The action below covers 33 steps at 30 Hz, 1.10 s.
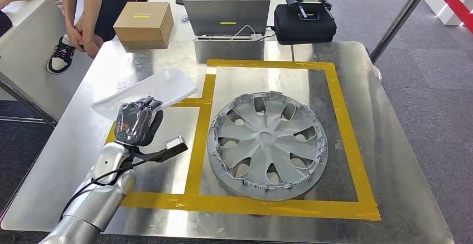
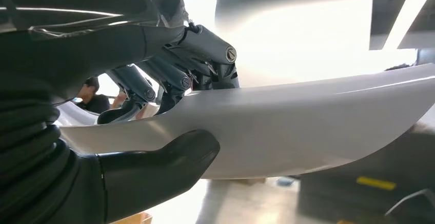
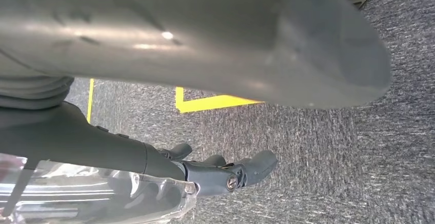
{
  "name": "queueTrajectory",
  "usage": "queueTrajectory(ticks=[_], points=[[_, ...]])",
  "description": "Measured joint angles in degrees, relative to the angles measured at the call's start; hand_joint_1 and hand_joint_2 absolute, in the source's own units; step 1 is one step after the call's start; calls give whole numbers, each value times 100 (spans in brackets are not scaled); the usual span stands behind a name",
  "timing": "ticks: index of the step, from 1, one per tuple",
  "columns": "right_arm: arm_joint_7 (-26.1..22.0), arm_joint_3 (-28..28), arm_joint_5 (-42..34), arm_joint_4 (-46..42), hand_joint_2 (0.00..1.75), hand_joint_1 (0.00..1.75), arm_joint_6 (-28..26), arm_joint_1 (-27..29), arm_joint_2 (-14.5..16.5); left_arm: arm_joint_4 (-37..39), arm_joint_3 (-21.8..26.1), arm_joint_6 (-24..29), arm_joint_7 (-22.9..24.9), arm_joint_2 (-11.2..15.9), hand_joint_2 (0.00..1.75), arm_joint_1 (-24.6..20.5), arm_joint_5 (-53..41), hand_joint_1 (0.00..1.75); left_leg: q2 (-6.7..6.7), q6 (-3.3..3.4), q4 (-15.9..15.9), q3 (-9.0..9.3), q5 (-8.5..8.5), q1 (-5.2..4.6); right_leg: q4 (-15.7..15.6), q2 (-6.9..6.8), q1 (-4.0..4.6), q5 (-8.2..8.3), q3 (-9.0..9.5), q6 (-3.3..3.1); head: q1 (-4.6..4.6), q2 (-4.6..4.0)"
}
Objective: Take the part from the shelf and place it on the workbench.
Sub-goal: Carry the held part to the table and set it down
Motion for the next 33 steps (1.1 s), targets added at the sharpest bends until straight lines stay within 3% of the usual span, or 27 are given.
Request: queueTrajectory(ticks=[5, 9, 17, 21, 26, 33], points=[[0, -1, 51, 0, 0, 0, 4, 8, 10, 635, 423, -68, 209, 67, 175, 260, -340, 175, 8, -12, 1, 10, -8, -2, -24, 9, -4, -2, 22, -2, 1, 0], [-12, 2, 110, 0, 0, 0, 10, 4, 14, 1207, 729, 169, 181, 92, 175, 427, -477, 175, 2, -10, 1, 11, -9, -2, -45, 4, -4, -2, 39, -1, 1, 0], [-50, 8, 186, 0, 0, 0, 13, -19, 30, 1703, 922, 459, 183, 71, 175, 443, -611, 175, 6, 0, -2, 91, -54, -7, -59, 7, -9, -20, 128, 11, 0, 0], [-87, 14, 250, 0, 0, 0, 13, -26, 31, 1801, 967, 603, 235, 38, 0, 503, -757, 0, 4, 0, -2, 111, -56, -7, -60, 7, -9, -23, 148, 10, 1, 0], [-91, 16, 288, 0, 0, 0, 13, -40, 32, 1591, 1095, 768, -22, -16, 0, 713, -593, 0, 3, 2, -2, 118, -51, -7, -60, 5, -8, -23, 149, 11, 1, 0], [-109, 16, 290, 0, 0, 0, 17, -48, 37, 611, 1552, 411, -1665, -268, 0, 1206, 2103, 0, 5, 3, -1, 110, -52, -7, -68, 6, -8, -23, 144, 12, 1, 0]])
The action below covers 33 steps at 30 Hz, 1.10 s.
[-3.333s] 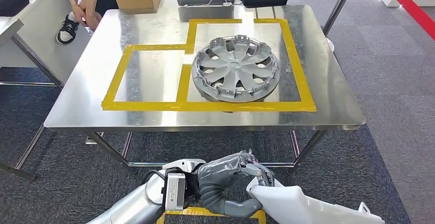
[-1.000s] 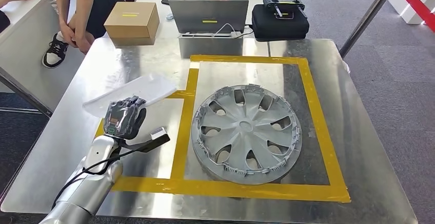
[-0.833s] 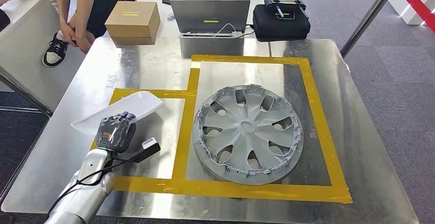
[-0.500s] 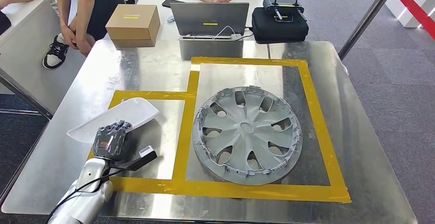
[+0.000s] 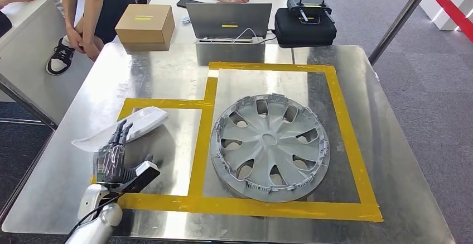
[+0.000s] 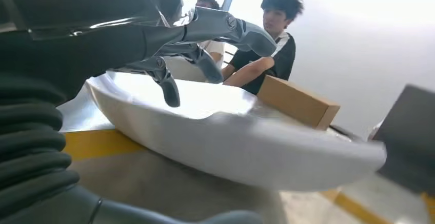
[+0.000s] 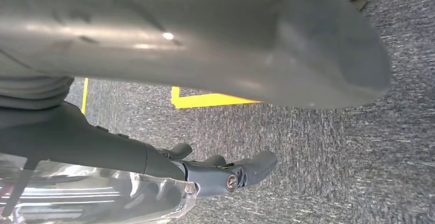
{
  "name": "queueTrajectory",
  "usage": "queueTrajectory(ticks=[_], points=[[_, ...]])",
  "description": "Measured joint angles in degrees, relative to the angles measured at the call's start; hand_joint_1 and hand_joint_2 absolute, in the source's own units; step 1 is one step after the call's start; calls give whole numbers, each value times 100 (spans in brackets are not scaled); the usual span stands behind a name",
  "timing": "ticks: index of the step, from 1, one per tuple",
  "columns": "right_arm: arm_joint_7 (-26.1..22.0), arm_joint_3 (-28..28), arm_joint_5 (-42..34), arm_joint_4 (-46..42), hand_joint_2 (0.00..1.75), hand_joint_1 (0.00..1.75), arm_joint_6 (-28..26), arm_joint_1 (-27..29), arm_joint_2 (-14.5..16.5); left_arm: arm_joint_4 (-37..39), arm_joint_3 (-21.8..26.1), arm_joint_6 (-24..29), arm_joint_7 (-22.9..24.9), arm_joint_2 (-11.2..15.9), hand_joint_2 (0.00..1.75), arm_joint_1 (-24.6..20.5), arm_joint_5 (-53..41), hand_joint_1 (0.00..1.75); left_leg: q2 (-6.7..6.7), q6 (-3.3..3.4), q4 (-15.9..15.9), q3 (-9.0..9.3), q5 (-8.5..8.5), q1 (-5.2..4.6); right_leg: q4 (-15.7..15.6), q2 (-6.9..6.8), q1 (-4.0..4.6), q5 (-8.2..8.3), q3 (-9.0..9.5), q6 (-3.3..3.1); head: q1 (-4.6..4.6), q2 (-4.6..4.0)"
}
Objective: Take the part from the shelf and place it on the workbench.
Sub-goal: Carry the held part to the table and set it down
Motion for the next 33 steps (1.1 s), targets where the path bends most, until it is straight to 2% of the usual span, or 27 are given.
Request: queueTrajectory(ticks=[2, 4, 6, 9, 11, 13, 16, 18, 19, 21, 22, 23, 24, 26, 27, 28, 31, 32, 33], points=[[-8, 0, 0, 0, 0, 0, 5, 1, 1, -395, 125, -325, -404, -64, 0, 148, 859, 0, 0, 0, 0, -2, -1, 0, -3, 0, 0, -1, -1, 1, 0, 0], [-19, 0, 2, 0, 0, 0, 9, 0, 2, -868, 260, -882, -851, -155, 0, 323, 2033, 0, 0, 1, 0, -5, -1, 0, -5, 0, 0, -1, -1, 2, 0, 0], [-25, 0, 9, 0, 0, 0, 29, 1, 2, -1443, 417, -1798, -1183, -254, 0, 540, 3522, 0, 1, 1, 0, -7, -3, 0, -7, 1, 0, -2, -3, 3, 1, 0], [-22, 0, 17, 0, 0, 0, 58, 8, -1, -2467, 673, -3303, -1374, -390, 0, 877, 5471, 0, 2, 2, 0, -11, -6, 0, -8, 2, 0, -3, -7, 4, 1, 0], [-7, -1, 7, 0, 0, 0, 61, 8, -3, -3165, 891, -3901, -1403, -505, 0, 1028, 5967, 0, 1, 3, 0, -12, -6, 0, -8, 1, 0, -3, -7, 5, 0, 0], [21, -4, -16, 0, 0, 0, 61, 7, -1, -3823, 1137, -4273, -1415, -632, 0, 1122, 6109, 0, -1, 21, 7, -16, -15, -6, -21, -2, -10, 1, -2, 19, -1, 0], [64, -10, -61, 0, 0, 0, 61, 6, 5, -4563, 1420, -4467, -1419, -768, 0, 1170, 6079, 0, 0, 132, -85, 31, 17, -12, -101, -9, -31, 35, 39, 83, -3, 0], [73, -11, -75, 0, 0, 0, 61, 2, 5, -4861, 1519, -4484, -1420, -829, 0, 1179, 6061, 0, 15, 190, -252, 131, 114, 23, 58, -14, -18, -76, -15, 98, 4, 0], [73, -11, -77, 0, 0, 0, 61, 2, 5, -4969, 1557, -4491, -1419, -861, 0, 1190, 6058, 0, 27, 201, -306, 170, 156, 44, 320, -18, -17, -227, -128, 103, 8, 0], [81, -13, -76, 0, 0, 0, 62, 3, 3, -5126, 1625, -4504, -1418, -913, 0, 1236, 6057, 0, 40, 204, -313, 175, 181, 54, 1057, -18, -22, -585, -473, 142, 9, 0], [91, -13, -73, 0, 0, 0, 66, 7, 2, -5189, 1658, -4511, -1418, -938, 0, 1272, 6059, 0, 40, 196, -308, 171, 178, 62, 1329, -19, -31, -670, -606, 164, 7, 0], [101, -13, -69, 0, 0, 0, 75, 11, 4, -5241, 1692, -4519, -1418, -957, 0, 1312, 6063, 0, 39, 180, -300, 167, 172, 76, 1400, -19, -44, -642, -642, 184, 7, 0], [109, -13, -66, 0, 0, 0, 84, 14, 5, -5278, 1726, -4529, -1418, -971, 0, 1352, 6065, 0, 38, 151, -280, 165, 160, 97, 1230, -21, -63, -505, -559, 205, 7, 0], [110, -13, -65, 2, 0, 0, 102, 11, 19, -5319, 1780, -4552, -1418, -983, 0, 1414, 6043, 0, 27, 52, -186, 138, 106, 133, 496, -15, -110, -163, -194, 257, 12, 0], [102, -14, -67, 1, 0, 0, 107, 6, 26, -5336, 1797, -4558, -1418, -984, 0, 1432, 6011, 0, 15, -9, -110, 104, 68, 138, 212, 2, -123, -60, -57, 243, 13, 0], [92, -14, -68, 1, 0, 0, 114, 2, 42, -5350, 1805, -4557, -1418, -984, 0, 1447, 5971, 0, 4, -60, -49, 67, 42, 134, 67, 20, -128, -24, 6, 211, 10, 0], [72, -14, -64, 2, 0, 0, 140, -5, 82, -5365, 1804, -4525, -1418, -980, 0, 1512, 5886, 0, -20, -138, 5, 0, 46, 137, 91, 39, -107, -6, -52, 57, -1, 0], [71, -14, -63, 3, 0, 0, 145, -6, 91, -5361, 1802, -4512, -1417, -977, 0, 1538, 5873, 0, -14, -154, 38, -26, 8, 147, 96, 32, -104, 17, -77, 15, -1, 0], [70, -15, -63, 4, 0, 0, 147, -7, 102, -5358, 1799, -4496, -1417, -975, 0, 1558, 5856, 0, -3, -169, 164, -86, -111, 155, 95, 23, -104, 44, -112, -32, -5, 0]])
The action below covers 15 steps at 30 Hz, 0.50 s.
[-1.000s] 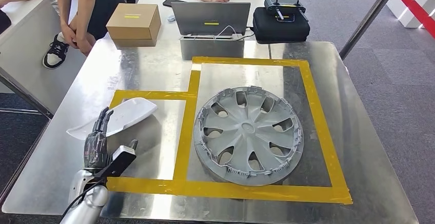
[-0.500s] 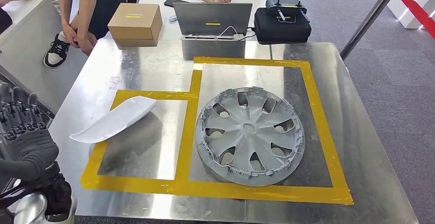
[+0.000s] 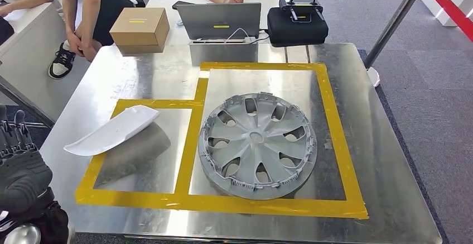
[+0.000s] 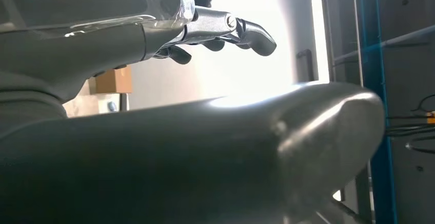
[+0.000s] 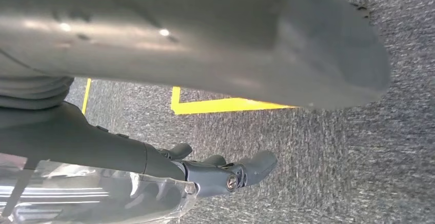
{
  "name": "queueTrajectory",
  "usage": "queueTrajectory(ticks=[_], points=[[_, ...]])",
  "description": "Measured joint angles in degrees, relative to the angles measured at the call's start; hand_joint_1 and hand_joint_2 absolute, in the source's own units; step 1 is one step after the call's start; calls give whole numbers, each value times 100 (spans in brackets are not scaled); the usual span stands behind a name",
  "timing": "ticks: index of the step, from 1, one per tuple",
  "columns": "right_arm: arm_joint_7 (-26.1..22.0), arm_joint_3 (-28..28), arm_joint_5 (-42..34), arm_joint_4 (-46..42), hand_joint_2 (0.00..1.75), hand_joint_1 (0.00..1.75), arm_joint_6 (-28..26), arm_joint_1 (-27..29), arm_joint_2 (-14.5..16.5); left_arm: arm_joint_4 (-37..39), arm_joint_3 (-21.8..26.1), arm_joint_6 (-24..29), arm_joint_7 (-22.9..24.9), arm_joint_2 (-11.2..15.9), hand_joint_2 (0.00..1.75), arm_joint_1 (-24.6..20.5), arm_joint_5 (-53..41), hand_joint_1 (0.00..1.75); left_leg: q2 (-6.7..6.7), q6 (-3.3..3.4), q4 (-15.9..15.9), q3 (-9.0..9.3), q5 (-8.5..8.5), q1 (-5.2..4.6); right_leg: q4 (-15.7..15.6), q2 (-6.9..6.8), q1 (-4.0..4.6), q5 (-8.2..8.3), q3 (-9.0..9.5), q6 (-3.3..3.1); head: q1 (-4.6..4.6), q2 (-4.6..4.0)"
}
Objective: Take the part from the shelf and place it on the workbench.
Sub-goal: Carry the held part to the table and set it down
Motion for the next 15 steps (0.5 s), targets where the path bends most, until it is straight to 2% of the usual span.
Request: queueTrajectory(ticks=[1, 3, 4, 5, 6, 7, 9, 10, 11, 13, 14, 15], points=[[-1, -1, 1, 0, 0, 0, -1, 1, 2, 6, -7, 20, 1, 0, 0, 14, -21, 0, 13, -13, 237, -101, -189, 5, -3, -13, 3, 30, -41, -44, -5, 0], [-1, -1, 4, 0, 0, 0, -1, 6, 5, 31, -29, 61, 1, 0, 0, 45, -70, 0, 26, -24, 978, -387, -654, 7, -1, -35, 28, 94, -137, -99, -10, 0], [-1, -1, 12, 0, 0, 0, -1, 8, 10, 51, -42, 76, 2, 1, 0, 69, -84, 0, 28, -20, 1293, -491, -806, 7, 0, -45, 43, 129, -185, -110, -10, 0], [-1, 0, 25, 0, 0, 0, 0, 9, 16, 73, -54, 90, 1, 1, 0, 97, -98, 0, 28, -7, 1440, -507, -863, 5, 1, -51, 59, 167, -233, -112, -10, 0], [-1, 1, 45, 0, 0, 0, 5, 9, 23, 92, -64, 103, 1, 2, 0, 121, -110, 0, 28, 14, 1353, -405, -816, 1, 1, -54, 73, 207, -281, -111, -9, 0], [-1, 2, 67, 0, 0, 0, 13, 8, 30, 104, -74, 119, 1, 4, 0, 140, -122, 0, 29, 51, 1033, -177, -691, -10, 0, -54, 85, 252, -326, -104, -9, 0], [-7, 6, 108, 0, 0, 0, 33, 5, 41, 113, -95, 152, 2, 25, 0, 164, -151, 0, 44, 134, 172, 383, -462, -57, 0, -56, 102, 337, -380, -72, -7, 0], [-14, 8, 122, 0, 0, 0, 40, 5, 44, 112, -108, 163, 1, 38, 0, 182, -170, 0, 52, 160, -126, 561, -401, -87, -5, -58, 101, 374, -388, -41, -4, 0], [-21, 9, 135, 0, 0, 0, 47, 4, 46, 113, -121, 161, 1, 52, 0, 211, -188, 0, 61, 175, -266, 634, -382, -115, -17, -61, 93, 408, -382, -3, -1, 0], [-30, 10, 146, 0, 0, 0, 61, 6, 54, 123, -146, 113, 4, 71, 0, 289, -210, 0, 65, 211, -303, 608, -301, -147, -77, -63, 69, 487, -370, 86, 1, 0], [-33, 10, 145, 1, 0, 0, 68, 6, 58, 136, -161, 75, 6, 78, 0, 317, -212, 0, 72, 244, -319, 582, -234, -143, -78, -64, 59, 471, -380, 119, 2, 0], [-38, 10, 142, 1, 0, 0, 72, 7, 62, 149, -180, 46, 8, 83, 0, 337, -217, 0, 77, 284, -336, 542, -160, -135, -17, -65, 57, 360, -409, 143, 9, 0]])
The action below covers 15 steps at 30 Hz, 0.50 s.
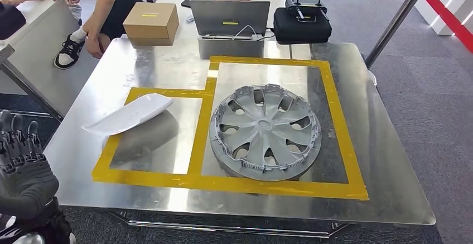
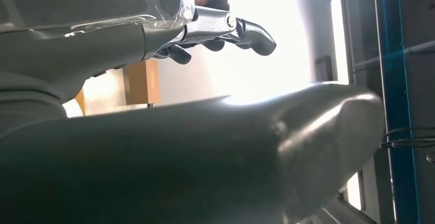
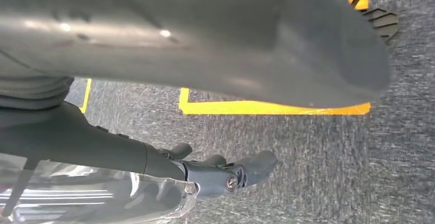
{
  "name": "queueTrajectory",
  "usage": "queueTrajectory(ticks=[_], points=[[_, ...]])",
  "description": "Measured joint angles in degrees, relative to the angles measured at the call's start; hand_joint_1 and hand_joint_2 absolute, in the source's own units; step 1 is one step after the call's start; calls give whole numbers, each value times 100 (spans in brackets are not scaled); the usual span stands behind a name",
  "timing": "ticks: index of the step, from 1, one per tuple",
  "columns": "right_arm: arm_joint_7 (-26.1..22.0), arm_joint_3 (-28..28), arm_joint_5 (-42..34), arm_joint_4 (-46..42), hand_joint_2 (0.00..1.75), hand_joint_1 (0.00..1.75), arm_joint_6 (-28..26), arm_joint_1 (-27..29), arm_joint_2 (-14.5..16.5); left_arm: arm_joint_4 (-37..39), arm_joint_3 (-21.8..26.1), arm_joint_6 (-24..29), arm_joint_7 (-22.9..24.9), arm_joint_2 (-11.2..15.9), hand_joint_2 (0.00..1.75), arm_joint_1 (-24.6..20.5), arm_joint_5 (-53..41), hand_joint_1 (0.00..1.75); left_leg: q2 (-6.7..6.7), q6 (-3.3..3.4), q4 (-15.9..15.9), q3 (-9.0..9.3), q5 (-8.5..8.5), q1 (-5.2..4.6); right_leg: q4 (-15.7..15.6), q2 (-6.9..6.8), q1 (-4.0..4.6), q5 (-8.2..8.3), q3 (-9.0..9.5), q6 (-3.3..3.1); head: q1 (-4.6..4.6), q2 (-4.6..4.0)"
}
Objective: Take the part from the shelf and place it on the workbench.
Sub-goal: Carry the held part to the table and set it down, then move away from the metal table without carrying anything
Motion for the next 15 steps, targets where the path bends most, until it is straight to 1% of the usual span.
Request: queueTrajectory(ticks=[1, 2, 3, 4, 5, 6, 7, 8, 9, 10, 11, 12, 14, 15], points=[[-8, 0, -8, 1, 0, 0, 1, 0, -1, 16, -19, -21, 0, 2, 0, 13, -7, 0, 8, 34, -16, -55, 74, 13, 170, -1, 2, -213, -58, 15, 10, 0], [-22, 0, -18, 1, 0, 0, 2, -2, -4, 41, -34, -40, 0, 4, 0, 25, -17, 0, 17, 59, -16, -123, 134, 12, 467, -2, 7, -513, -134, 24, 18, 0], [-42, 0, -28, 1, 0, 0, 2, -4, -8, 78, -45, -53, 0, 8, 0, 40, -32, 0, 20, 79, -12, -197, 189, 4, 836, -2, 17, -804, -215, 34, 27, 0], [-66, 0, -38, 1, 0, 0, 2, -5, -9, 125, -54, -64, 0, 14, 0, 52, -46, 0, 25, 87, -6, -271, 245, -4, 1191, -2, 26, -1008, -269, 41, 27, 0], [-95, 0, -42, 1, 0, 0, 2, -6, -8, 182, -67, -70, 0, 25, 0, 63, -58, 0, 29, 89, 5, -343, 300, -12, 1432, -2, 33, -1088, -260, 41, 26, 0], [-121, 0, -39, 1, 0, 0, 2, -6, -5, 235, -82, -70, 0, 38, 0, 75, -67, 0, 31, 85, 19, -411, 349, -17, 1476, -3, 38, -1042, -155, 33, 25, 0], [-140, 0, -32, 1, 0, 0, 1, -8, -5, 279, -98, -69, 0, 50, 0, 89, -64, 0, 33, 77, 40, -474, 392, -19, 1293, -3, 40, -910, 56, 19, 23, 0], [-158, 0, -21, 0, 0, 0, 1, -12, -7, 318, -112, -69, 0, 61, 0, 103, -60, 0, 34, 64, 67, -529, 426, -20, 925, -3, 41, -766, 355, 0, 25, 0], [-170, 1, -10, -2, 0, 0, 1, -22, -12, 348, -124, -73, 0, 69, 0, 119, -55, 0, 37, 45, 95, -579, 454, -22, 482, -3, 45, -714, 669, -21, 24, 0], [-181, 1, 2, -3, 0, 0, 4, -36, -17, 373, -135, -78, 0, 81, 0, 135, -51, 0, 40, 22, 122, -620, 478, -27, 103, -1, 54, -695, 921, -47, 23, 0], [-190, 2, 12, -3, 0, 0, 8, -47, -20, 395, -146, -85, 0, 92, 0, 147, -51, 0, 43, -8, 144, -650, 504, -31, -149, 1, 66, -719, 1058, -74, 23, 0], [-195, 3, 22, -4, 0, 0, 13, -56, -21, 421, -159, -91, 0, 105, 0, 160, -51, 0, 45, -39, 156, -671, 535, -35, -253, 2, 80, -755, 1094, -101, 21, 0], [-215, 4, 39, -3, 0, 0, 22, -59, -7, 494, -188, -99, 0, 131, 0, 191, -51, 0, 34, -104, 172, -700, 577, -31, -271, -8, 81, -691, 1027, -175, 15, 0], [-235, 5, 46, -3, 0, 0, 27, -65, 3, 546, -202, -101, 0, 146, 0, 211, -55, 0, 25, -139, 218, -731, 512, -24, -272, -18, 73, -647, 989, -219, 4, 0]])
